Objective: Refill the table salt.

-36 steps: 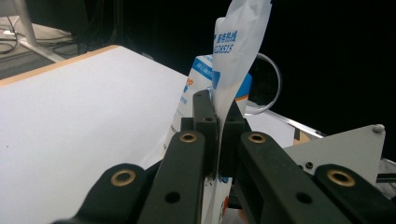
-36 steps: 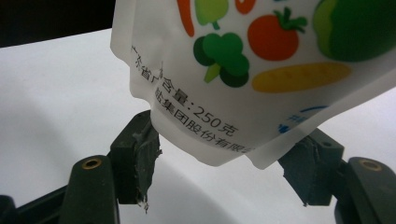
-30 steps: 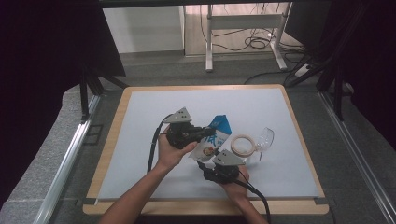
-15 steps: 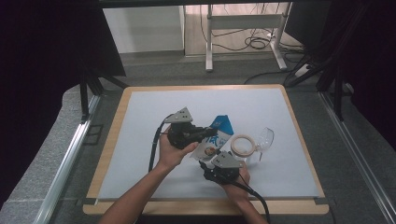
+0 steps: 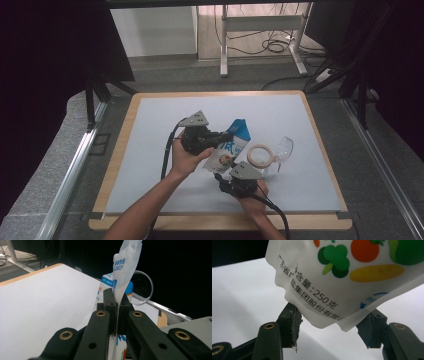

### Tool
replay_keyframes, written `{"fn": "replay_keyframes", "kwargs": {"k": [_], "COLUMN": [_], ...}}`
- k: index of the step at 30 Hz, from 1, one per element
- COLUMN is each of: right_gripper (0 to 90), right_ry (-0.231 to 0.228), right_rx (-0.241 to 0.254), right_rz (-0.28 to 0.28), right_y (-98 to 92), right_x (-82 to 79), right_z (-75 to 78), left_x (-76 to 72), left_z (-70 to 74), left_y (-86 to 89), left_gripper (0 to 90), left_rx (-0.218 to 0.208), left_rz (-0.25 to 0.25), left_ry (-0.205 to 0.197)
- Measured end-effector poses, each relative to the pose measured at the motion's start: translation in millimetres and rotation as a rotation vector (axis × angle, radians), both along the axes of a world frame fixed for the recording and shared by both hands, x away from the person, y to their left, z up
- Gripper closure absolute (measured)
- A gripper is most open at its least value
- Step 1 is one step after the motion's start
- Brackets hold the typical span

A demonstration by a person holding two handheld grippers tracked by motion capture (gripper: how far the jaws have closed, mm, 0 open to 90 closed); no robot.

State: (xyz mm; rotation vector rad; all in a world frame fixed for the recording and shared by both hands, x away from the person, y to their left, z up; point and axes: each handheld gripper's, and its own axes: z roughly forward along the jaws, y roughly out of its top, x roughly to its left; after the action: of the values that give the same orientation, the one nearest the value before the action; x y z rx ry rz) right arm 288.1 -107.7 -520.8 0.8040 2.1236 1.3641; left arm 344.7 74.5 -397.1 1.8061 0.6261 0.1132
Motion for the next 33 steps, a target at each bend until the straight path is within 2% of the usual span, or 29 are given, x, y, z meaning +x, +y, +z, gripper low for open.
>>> {"fn": "replay_keyframes", "kwargs": {"k": [10,19,26,33], "right_gripper": [41.8,41.6,41.3,41.2], "right_ry": [0.084,0.133,0.158,0.163], "right_rx": [0.058,0.091,0.121,0.140], "right_rz": [0.001,-0.010,-0.018,-0.027], "right_y": [-3.1,-3.7,-3.7,-4.2], "right_x": [3.1,5.7,5.4,5.1], "right_z": [-2.9,-4.4,-5.2,-5.4], "left_x": [11.0,18.1,22.3,22.8], "left_z": [-3.1,-2.6,-0.5,2.1], "left_y": [-10.7,-19.1,-26.4,-33.8], "left_gripper": [90.0,90.0,90.0,90.0], "left_rx": [0.043,0.093,0.133,0.168], "left_rz": [-0.008,-0.010,-0.013,-0.014], "left_ry": [0.029,0.041,0.047,0.042]}}
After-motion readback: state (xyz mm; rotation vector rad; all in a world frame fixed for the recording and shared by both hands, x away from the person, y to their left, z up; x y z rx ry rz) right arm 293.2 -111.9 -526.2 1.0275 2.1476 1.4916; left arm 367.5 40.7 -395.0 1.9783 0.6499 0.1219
